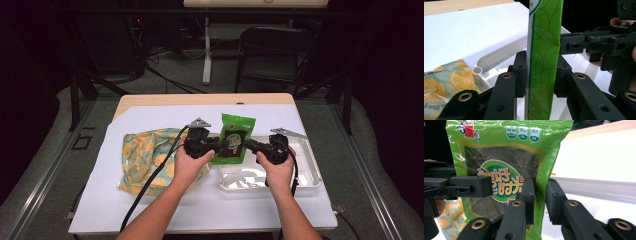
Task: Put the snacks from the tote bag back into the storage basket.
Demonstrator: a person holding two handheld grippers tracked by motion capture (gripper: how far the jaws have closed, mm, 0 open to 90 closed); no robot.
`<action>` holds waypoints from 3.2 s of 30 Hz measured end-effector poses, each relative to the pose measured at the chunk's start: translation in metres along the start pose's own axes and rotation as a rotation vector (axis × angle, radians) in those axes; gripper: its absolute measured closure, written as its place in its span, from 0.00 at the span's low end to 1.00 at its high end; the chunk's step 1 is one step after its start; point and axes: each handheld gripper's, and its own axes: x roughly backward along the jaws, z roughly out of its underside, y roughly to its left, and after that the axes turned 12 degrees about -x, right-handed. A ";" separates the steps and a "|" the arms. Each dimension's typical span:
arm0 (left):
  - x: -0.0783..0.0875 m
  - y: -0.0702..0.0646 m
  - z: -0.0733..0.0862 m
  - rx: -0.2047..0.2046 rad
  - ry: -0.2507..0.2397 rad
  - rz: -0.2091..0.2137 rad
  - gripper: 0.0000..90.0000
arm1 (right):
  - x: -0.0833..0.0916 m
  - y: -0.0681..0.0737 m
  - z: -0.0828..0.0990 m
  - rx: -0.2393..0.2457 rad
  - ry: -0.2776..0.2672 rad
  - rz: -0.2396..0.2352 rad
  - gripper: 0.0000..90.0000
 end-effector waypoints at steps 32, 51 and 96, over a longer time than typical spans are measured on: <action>-0.012 0.002 0.002 -0.014 -0.021 -0.033 0.72 | 0.007 -0.004 -0.005 0.042 -0.038 0.027 0.99; -0.032 0.012 0.005 -0.013 -0.002 -0.061 0.69 | -0.001 -0.014 -0.009 0.072 -0.041 0.081 0.99; -0.081 0.034 0.018 0.092 0.083 -0.089 0.56 | -0.033 -0.044 -0.015 0.082 0.034 0.191 1.00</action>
